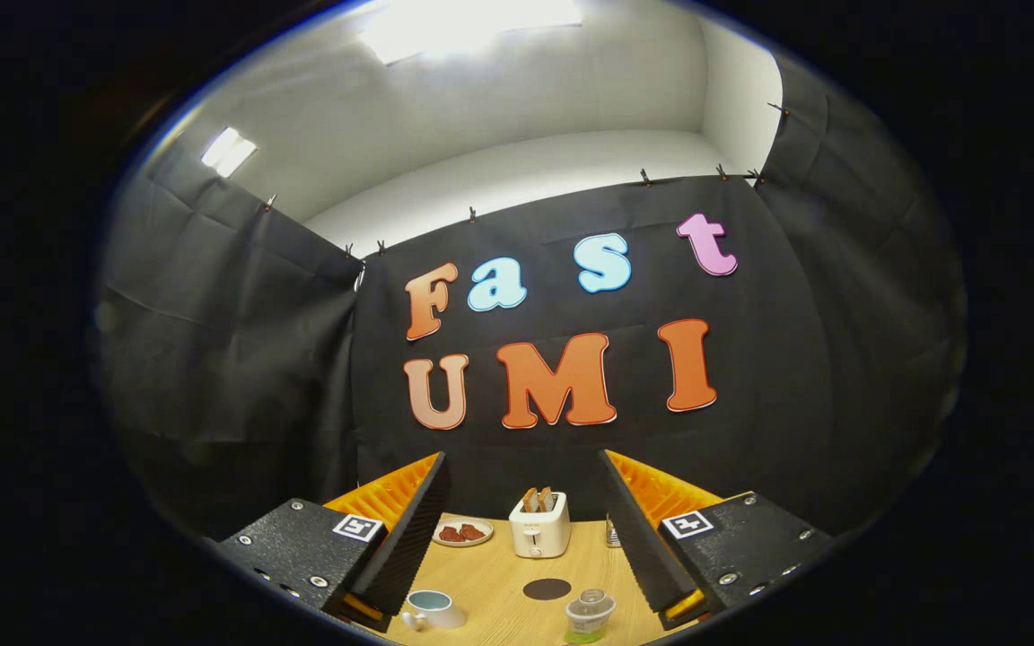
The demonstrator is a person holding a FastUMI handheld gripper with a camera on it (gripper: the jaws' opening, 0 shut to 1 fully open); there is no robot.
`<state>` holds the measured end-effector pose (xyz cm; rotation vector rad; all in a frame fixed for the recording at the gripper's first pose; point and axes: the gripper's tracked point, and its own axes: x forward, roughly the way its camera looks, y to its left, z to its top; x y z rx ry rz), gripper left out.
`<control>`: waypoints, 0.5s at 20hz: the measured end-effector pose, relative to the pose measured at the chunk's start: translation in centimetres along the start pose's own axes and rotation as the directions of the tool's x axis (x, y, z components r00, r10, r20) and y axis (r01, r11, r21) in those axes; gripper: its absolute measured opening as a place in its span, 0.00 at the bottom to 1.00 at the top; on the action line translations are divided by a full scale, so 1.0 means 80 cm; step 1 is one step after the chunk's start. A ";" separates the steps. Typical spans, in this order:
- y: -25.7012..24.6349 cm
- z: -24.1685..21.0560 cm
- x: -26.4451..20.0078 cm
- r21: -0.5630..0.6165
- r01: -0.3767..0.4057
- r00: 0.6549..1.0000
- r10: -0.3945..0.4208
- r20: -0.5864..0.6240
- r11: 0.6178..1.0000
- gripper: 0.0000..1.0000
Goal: Take the bottle from table, then pour the juice into the cup, finally place the bottle on the coaster
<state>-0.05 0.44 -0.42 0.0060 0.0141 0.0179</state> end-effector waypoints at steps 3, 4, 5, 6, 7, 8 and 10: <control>0.003 -0.002 0.002 -0.009 -0.006 1.000 0.006 0.000 1.000 0.97; 0.004 -0.003 0.001 -0.014 -0.006 1.000 0.006 0.000 1.000 0.97; 0.005 -0.004 0.001 -0.015 -0.007 1.000 0.007 0.000 1.000 0.97; 0.007 -0.006 0.001 -0.014 -0.010 1.000 0.010 -0.003 1.000 0.97; 0.009 -0.008 0.002 -0.010 -0.016 1.000 0.016 -0.004 1.000 0.97; 0.012 -0.009 0.002 -0.006 -0.021 1.000 0.021 -0.005 1.000 0.97; 0.012 -0.013 0.001 -0.002 -0.027 1.000 0.027 -0.006 1.000 0.97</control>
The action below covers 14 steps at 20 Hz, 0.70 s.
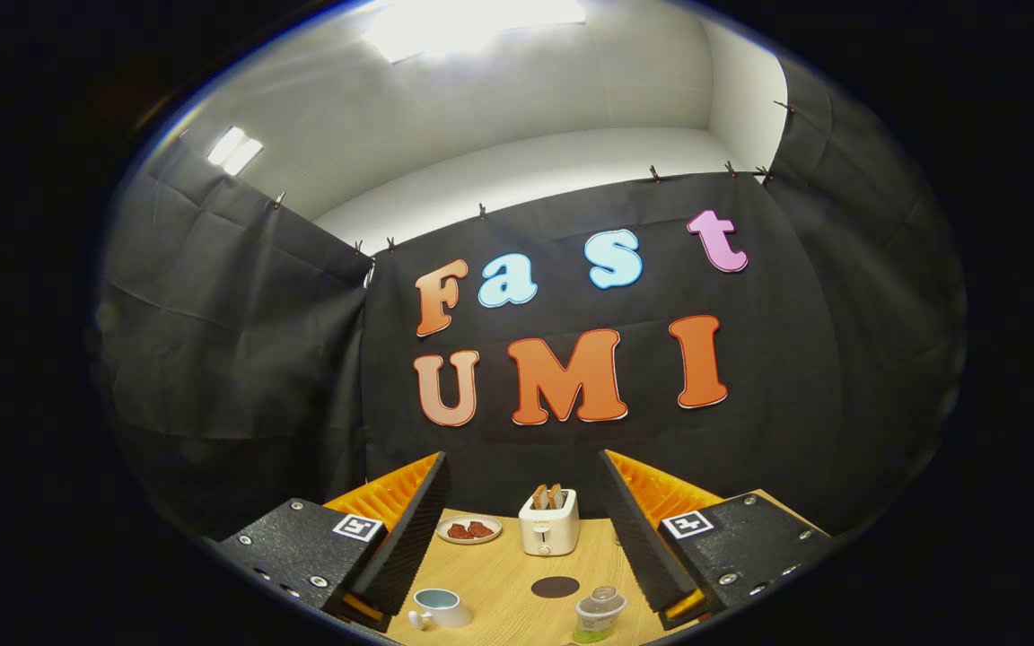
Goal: Take the bottle from table, then pour the juice into the cup, finally place the bottle on the coaster
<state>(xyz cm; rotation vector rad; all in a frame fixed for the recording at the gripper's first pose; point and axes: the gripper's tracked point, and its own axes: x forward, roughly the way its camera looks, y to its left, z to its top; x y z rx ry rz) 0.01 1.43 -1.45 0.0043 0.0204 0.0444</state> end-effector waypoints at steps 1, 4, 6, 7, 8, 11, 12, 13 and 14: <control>-0.001 -0.002 0.000 -0.001 0.000 1.000 0.000 -0.003 1.000 0.97; -0.005 -0.014 0.000 -0.008 0.007 1.000 -0.007 -0.016 1.000 0.97; -0.008 -0.021 0.000 -0.009 0.011 1.000 -0.011 -0.021 1.000 0.97; -0.010 -0.024 -0.001 -0.009 0.012 1.000 -0.012 -0.022 1.000 0.97; -0.014 -0.029 -0.001 -0.009 0.014 1.000 -0.014 -0.024 1.000 0.97; -0.017 -0.050 -0.003 -0.004 0.013 0.999 -0.014 -0.036 1.000 0.97; -0.018 -0.060 -0.005 -0.001 0.010 0.999 -0.010 -0.040 1.000 0.97; -0.017 -0.074 -0.006 -0.001 0.007 0.999 -0.007 -0.052 1.000 0.97; -0.016 -0.092 -0.005 -0.004 0.002 0.998 -0.002 -0.068 1.000 0.97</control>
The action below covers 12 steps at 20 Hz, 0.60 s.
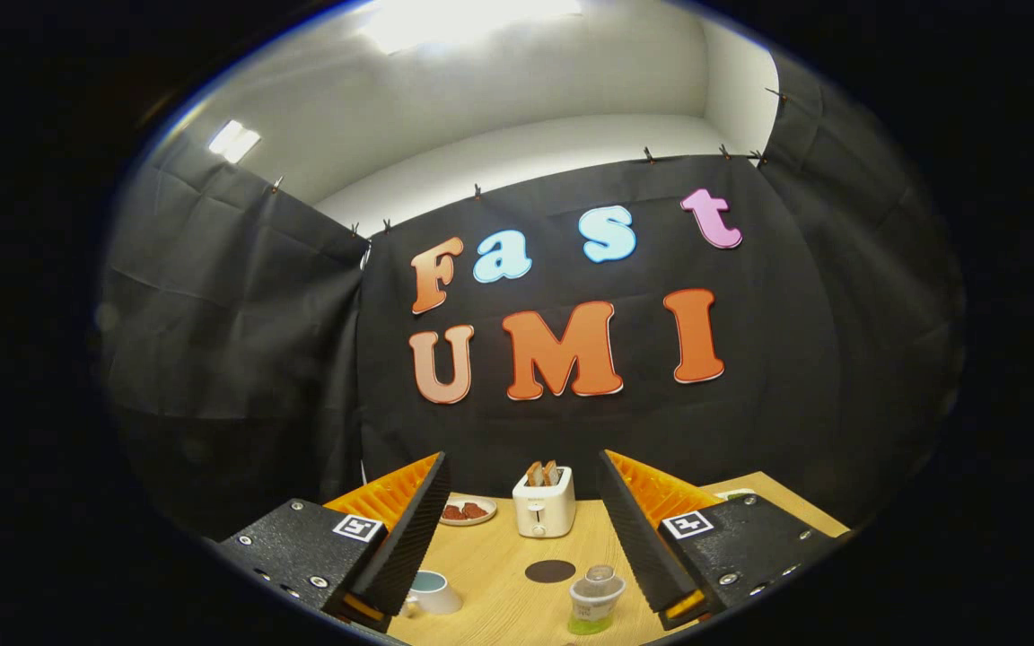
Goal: Take the bottle from table, then pour the juice into the cup, finally place the bottle on the coaster
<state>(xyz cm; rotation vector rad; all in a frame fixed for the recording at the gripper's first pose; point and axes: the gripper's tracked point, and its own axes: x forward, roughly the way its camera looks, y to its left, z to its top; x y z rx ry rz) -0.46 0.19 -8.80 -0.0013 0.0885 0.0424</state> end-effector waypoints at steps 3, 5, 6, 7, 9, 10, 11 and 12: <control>-0.003 -0.039 0.003 -0.007 0.008 0.999 -0.008 -0.033 1.000 0.97; -0.005 -0.064 0.006 -0.016 0.015 0.999 -0.016 -0.052 1.000 0.97; -0.007 -0.076 0.008 -0.026 0.020 0.998 -0.021 -0.063 0.999 0.97; -0.010 -0.089 0.009 -0.039 0.024 0.997 -0.027 -0.075 0.999 0.98; -0.017 -0.115 0.009 -0.069 0.042 0.994 -0.048 -0.095 0.997 0.97; -0.022 -0.126 0.008 -0.080 0.056 0.993 -0.064 -0.100 0.995 0.97; -0.028 -0.135 0.008 -0.088 0.072 0.992 -0.081 -0.101 0.994 0.97; -0.035 -0.148 0.006 -0.086 0.094 0.989 -0.103 -0.102 0.992 0.97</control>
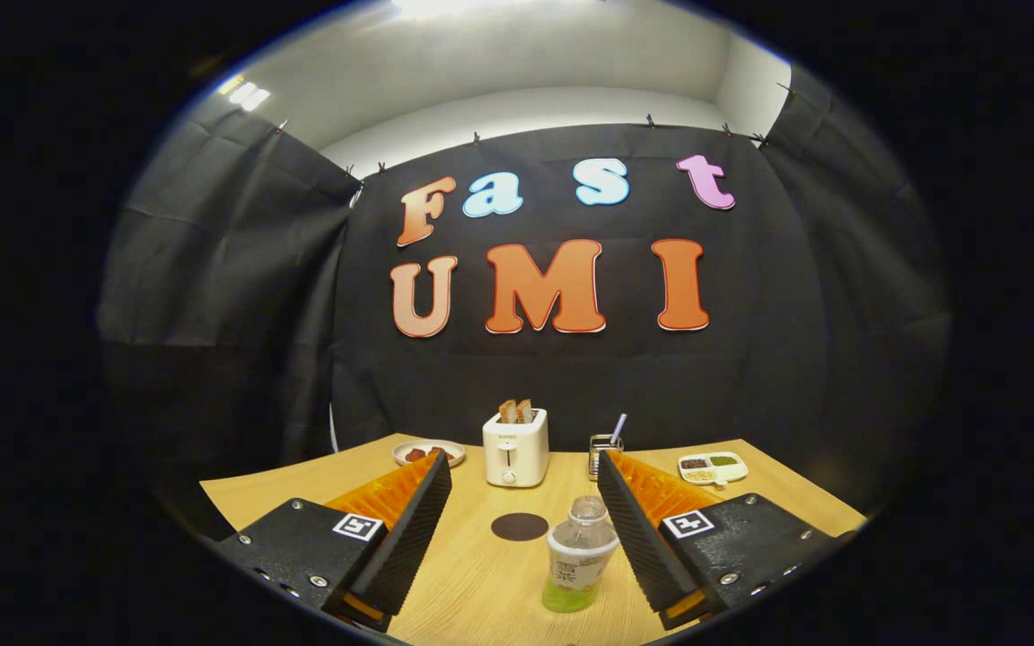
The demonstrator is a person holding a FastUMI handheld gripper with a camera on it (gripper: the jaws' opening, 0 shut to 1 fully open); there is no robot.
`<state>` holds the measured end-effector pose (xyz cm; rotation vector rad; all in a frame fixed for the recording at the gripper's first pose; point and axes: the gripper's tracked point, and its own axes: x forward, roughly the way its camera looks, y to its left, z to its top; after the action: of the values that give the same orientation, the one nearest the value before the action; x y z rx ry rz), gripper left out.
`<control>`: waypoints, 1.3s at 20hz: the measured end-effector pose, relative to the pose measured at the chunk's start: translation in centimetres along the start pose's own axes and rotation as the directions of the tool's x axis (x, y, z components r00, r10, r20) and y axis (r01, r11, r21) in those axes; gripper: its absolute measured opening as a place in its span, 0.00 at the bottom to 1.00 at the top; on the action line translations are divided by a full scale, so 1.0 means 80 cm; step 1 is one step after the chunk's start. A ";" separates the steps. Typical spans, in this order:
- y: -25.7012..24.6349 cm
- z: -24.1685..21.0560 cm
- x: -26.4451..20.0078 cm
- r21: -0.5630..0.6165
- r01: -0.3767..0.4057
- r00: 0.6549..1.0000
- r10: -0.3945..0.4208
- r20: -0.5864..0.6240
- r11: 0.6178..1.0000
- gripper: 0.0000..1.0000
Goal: Take the bottle from table, then pour the juice into the cup, finally place the bottle on the coaster
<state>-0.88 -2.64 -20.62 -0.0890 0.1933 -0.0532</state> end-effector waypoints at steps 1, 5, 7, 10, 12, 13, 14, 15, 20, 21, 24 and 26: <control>-0.006 -0.013 0.003 0.009 0.019 1.000 -0.019 -0.008 1.000 0.98; -0.018 -0.075 0.012 0.035 0.063 0.994 -0.060 -0.096 0.997 0.98; -0.023 -0.091 0.017 0.046 0.073 0.991 -0.068 -0.112 0.996 0.98; -0.038 -0.122 0.027 0.040 0.114 0.983 -0.107 -0.147 0.993 0.98; -0.044 -0.145 0.031 0.046 0.133 0.975 -0.123 -0.188 0.990 0.97; -0.046 -0.153 0.032 0.055 0.140 0.971 -0.126 -0.204 0.989 0.97; -0.046 -0.159 0.034 0.065 0.144 0.968 -0.127 -0.217 0.987 0.96; -0.048 -0.165 0.036 0.073 0.154 0.964 -0.134 -0.230 0.985 0.95; -0.056 -0.185 0.045 0.130 0.197 0.950 -0.157 -0.268 0.972 0.70; -0.054 -0.185 0.046 0.127 0.197 0.951 -0.157 -0.268 0.972 0.70; -0.053 -0.187 0.047 0.096 0.193 0.953 -0.163 -0.255 0.976 0.69; -0.054 -0.187 0.047 0.074 0.200 0.952 -0.176 -0.250 0.977 0.66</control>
<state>-0.29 -8.42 -35.54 -0.0014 0.4255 -0.2653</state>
